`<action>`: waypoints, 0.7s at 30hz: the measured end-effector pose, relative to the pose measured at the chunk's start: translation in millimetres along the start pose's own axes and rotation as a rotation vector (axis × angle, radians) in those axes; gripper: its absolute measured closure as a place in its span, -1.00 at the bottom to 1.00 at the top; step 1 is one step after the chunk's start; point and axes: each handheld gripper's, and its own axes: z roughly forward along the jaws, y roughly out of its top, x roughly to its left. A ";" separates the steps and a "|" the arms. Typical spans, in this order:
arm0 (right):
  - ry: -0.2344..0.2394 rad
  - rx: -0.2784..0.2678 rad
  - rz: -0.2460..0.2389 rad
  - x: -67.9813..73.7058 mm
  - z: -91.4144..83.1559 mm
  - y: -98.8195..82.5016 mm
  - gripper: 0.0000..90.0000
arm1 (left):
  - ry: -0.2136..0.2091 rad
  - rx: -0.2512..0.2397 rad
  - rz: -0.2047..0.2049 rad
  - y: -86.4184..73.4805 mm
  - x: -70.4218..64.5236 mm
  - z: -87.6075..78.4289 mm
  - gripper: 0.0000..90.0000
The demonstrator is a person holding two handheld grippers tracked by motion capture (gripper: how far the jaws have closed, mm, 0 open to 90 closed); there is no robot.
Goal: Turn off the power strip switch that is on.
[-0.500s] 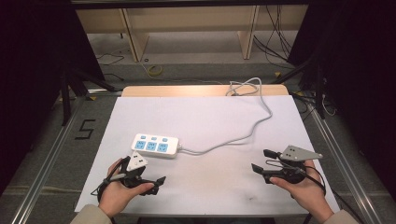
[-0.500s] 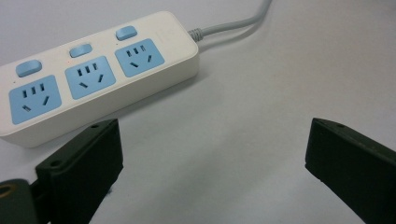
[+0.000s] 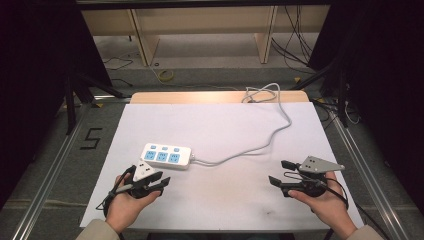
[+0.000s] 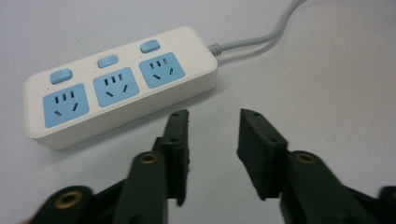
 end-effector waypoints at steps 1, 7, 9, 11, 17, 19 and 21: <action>0.002 -0.001 0.000 -0.3 0.4 0.0 -0.39 | 0.007 0.000 0.014 0.7 -0.8 0.1 0.75; 0.006 0.001 -0.003 0.1 1.2 -0.1 -0.39 | 0.016 -0.012 0.023 9.2 -0.7 -0.6 0.99; 0.005 0.003 -0.007 0.4 1.2 -0.1 -0.39 | 0.020 -0.018 0.009 11.9 0.7 -0.8 0.99; 0.005 0.003 -0.007 0.7 1.3 -0.1 -0.39 | 0.020 -0.019 -0.007 13.7 2.2 0.1 0.99; 0.005 0.007 -0.006 0.8 1.9 -0.1 -0.39 | 0.019 -0.008 -0.033 16.3 9.3 3.8 1.00; 0.007 0.005 -0.007 0.9 2.1 0.0 -0.39 | 0.023 -0.006 -0.036 17.7 11.7 4.3 1.00; 0.008 0.004 -0.008 1.2 2.3 0.0 -0.39 | 0.027 -0.004 -0.042 19.3 13.5 6.2 1.00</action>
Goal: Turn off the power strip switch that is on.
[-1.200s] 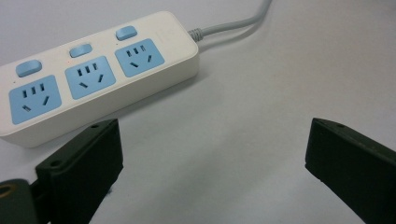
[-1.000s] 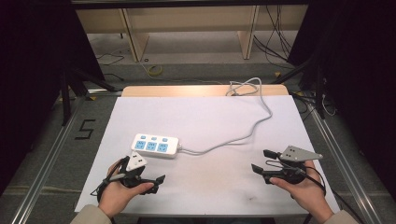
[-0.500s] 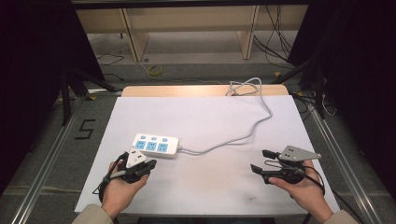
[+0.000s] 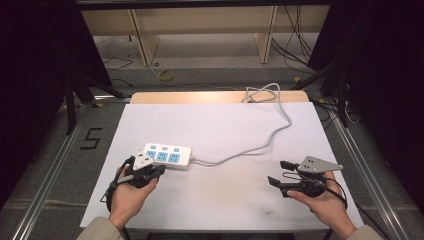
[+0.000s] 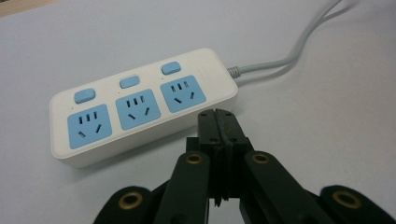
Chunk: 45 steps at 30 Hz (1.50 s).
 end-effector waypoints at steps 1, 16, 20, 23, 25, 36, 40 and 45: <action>0.000 0.000 0.001 0.2 0.1 0.0 -0.39 | 0.003 0.002 -0.003 1.0 0.7 1.1 1.00; 0.005 -0.001 -0.002 0.7 0.2 0.1 -0.39 | 0.030 0.008 -0.015 16.9 11.0 12.6 1.00; 0.006 0.001 -0.002 1.0 0.3 0.2 -0.39 | 0.037 0.002 -0.026 19.8 12.9 14.0 1.00; 0.005 0.002 -0.002 1.0 0.4 0.1 -0.39 | 0.039 0.004 -0.028 22.2 14.9 15.7 1.00; 0.005 0.002 -0.002 1.1 0.4 0.2 -0.39 | 0.043 0.002 -0.035 23.6 15.7 17.3 1.00; 0.005 0.004 -0.003 1.3 0.5 0.1 -0.39 | 0.055 0.015 -0.029 31.5 19.2 25.4 1.00; 0.004 0.004 -0.004 1.3 0.5 0.1 -0.39 | 0.057 0.025 -0.026 33.7 21.1 28.0 1.00; 0.004 0.004 -0.004 1.4 0.4 0.2 -0.39 | 0.075 0.028 -0.034 36.9 22.2 29.5 1.00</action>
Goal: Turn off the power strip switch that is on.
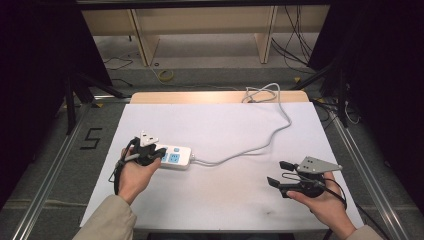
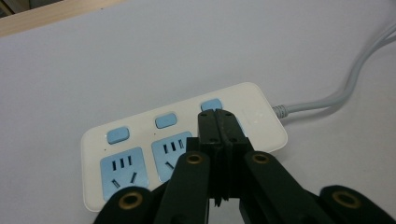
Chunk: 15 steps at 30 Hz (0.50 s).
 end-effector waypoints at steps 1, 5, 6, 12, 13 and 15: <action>0.000 0.000 0.000 0.0 0.0 0.0 -0.39 | 0.000 0.002 0.003 0.7 0.9 -0.1 1.00; 0.000 0.000 0.000 0.0 0.2 0.0 -0.39 | 0.001 0.005 -0.006 2.2 2.3 1.3 1.00; 0.001 0.001 -0.001 -0.1 0.2 0.0 -0.39 | 0.002 0.004 -0.007 2.6 2.8 2.0 1.00; 0.001 0.001 0.000 0.2 1.0 0.0 -0.39 | -0.002 0.010 -0.017 6.5 5.3 5.6 1.00; 0.001 0.001 -0.001 0.2 1.1 0.0 -0.39 | -0.003 0.006 -0.023 7.3 5.5 6.8 1.00; 0.001 0.002 0.001 0.2 1.2 -0.1 -0.39 | -0.001 0.014 -0.018 8.9 6.3 8.5 1.00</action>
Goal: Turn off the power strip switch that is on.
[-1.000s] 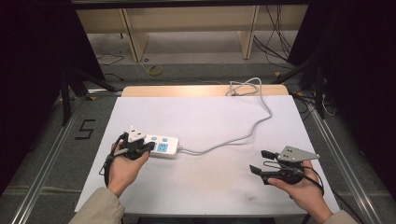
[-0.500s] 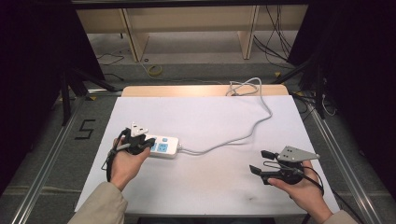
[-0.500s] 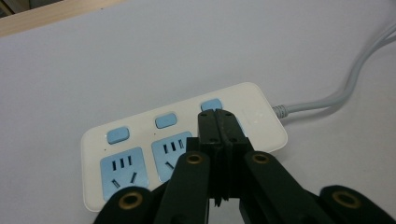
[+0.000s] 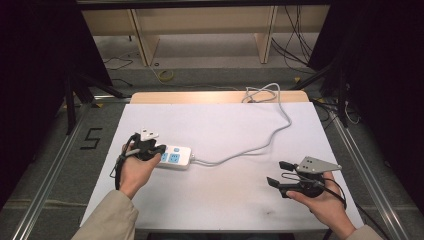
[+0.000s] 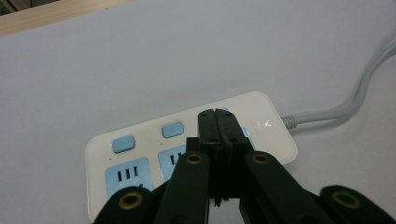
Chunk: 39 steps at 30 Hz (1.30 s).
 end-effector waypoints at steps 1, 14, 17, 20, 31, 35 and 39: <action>0.000 0.000 0.000 -0.1 0.0 0.0 -0.39 | 0.004 -0.001 -0.002 0.8 0.1 1.1 1.00; 0.001 0.000 0.000 -0.2 0.1 -0.1 -0.39 | 0.011 0.019 -0.006 5.9 5.5 8.5 1.00; 0.001 0.000 -0.001 -0.2 0.1 -0.2 -0.39 | 0.017 0.024 -0.009 6.9 6.1 9.2 1.00; 0.002 0.001 -0.001 -0.4 -0.2 -0.1 -0.39 | 0.020 0.027 -0.005 7.6 6.6 10.4 1.00; 0.001 0.001 -0.002 -0.3 -0.1 -0.2 -0.39 | 0.026 0.047 -0.005 9.7 9.8 15.8 1.00; 0.000 0.002 -0.003 -0.3 -0.2 -0.2 -0.39 | 0.030 0.052 -0.001 11.3 11.3 17.1 1.00; 0.000 0.002 -0.003 -0.3 -0.3 -0.2 -0.39 | 0.033 0.053 0.000 12.3 12.2 18.8 1.00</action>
